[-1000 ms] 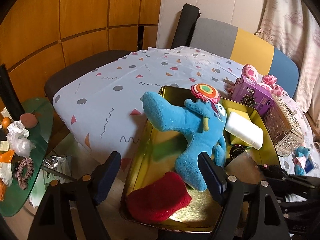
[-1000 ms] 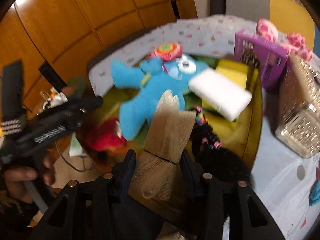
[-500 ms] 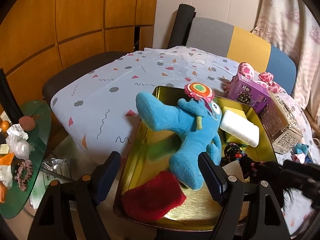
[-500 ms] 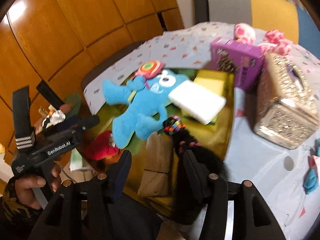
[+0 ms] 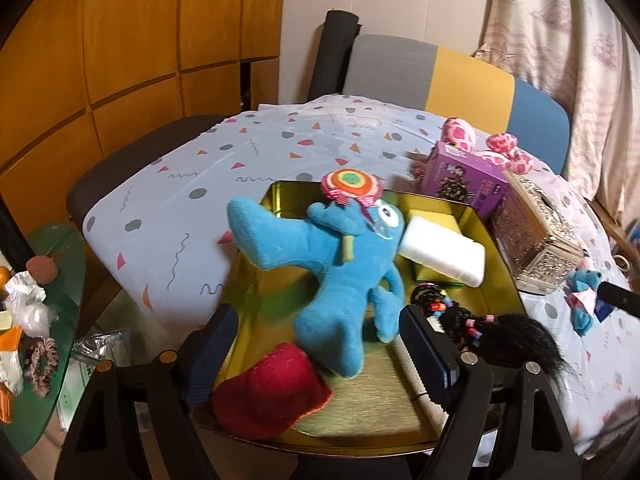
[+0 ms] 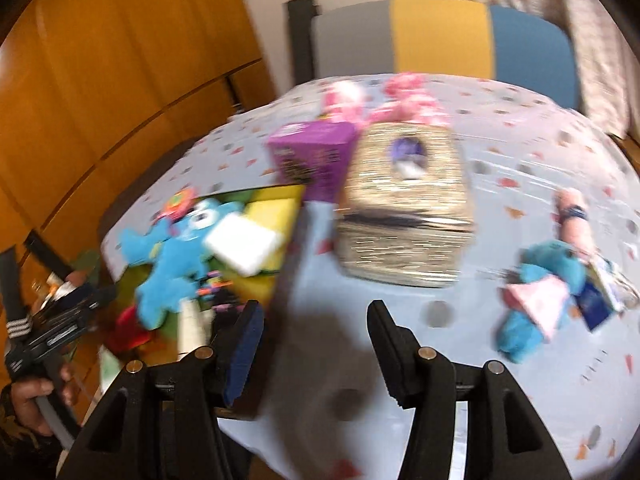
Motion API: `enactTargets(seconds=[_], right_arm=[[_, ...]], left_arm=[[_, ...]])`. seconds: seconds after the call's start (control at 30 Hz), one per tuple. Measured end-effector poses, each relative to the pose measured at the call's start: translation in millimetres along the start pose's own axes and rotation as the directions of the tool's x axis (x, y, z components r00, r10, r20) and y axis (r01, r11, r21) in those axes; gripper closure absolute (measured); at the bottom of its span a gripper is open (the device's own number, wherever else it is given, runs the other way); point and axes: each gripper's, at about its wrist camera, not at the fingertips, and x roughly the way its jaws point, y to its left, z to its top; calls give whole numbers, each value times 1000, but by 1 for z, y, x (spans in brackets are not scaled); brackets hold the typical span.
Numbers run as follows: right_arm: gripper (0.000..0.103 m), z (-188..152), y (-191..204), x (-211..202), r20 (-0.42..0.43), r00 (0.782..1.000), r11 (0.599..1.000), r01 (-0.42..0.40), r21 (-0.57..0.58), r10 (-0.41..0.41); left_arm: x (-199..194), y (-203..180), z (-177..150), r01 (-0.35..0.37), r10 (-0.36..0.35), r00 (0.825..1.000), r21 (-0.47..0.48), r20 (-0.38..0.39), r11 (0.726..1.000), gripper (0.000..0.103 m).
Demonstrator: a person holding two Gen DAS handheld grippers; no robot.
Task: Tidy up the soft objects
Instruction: 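Carry the beige mesh roll into the gold tray and release it with the right tool, then move the left tool to the blue teddy with pink bib and grasp it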
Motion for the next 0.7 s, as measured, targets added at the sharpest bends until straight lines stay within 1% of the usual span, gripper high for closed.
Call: enactTargets(seconds=[0.13,0.23,0.33,0.37,0.43,0.5,0.53,0.6,0.67,0.7], right_arm=[[48,0,-42,-12,27,995,992,94,82,-96],[48,0,-76,-26,54,983,974,164,158,-174],[48,-2,-112,-40,76,962,941,239,238,-263],[48,-3,-125,-45,83,951,925,267,270,-298],[48,-4,-150,-56,93,923,886,326,330,-374],[48,-7,-180,-69,103,875,822,395,410,-472],[48,-7,-187,-72,105,860,801,412,433,-500],[48,-12,-212,-83,108,803,728,464,504,-586],[48,-18,-228,-91,108,764,676,486,554,-637],[48,-24,-237,-94,96,749,645,489,588,-656]], left_arm=[[-1,-8,1,19,-19,1000,22,-6,1000,20],[-3,-18,1,38,-38,999,54,-5,998,20],[-7,-29,3,61,-61,998,89,5,994,20],[-9,-34,4,69,-71,997,103,9,992,20],[-13,-44,4,87,-90,996,132,14,987,20],[-18,-59,7,115,-121,992,172,23,978,20],[-20,-65,8,130,-138,990,189,26,973,20],[-25,-81,10,167,-177,984,224,24,960,20],[-26,-98,12,192,-202,979,252,16,948,20],[-27,-108,13,216,-226,974,272,6,938,20]])
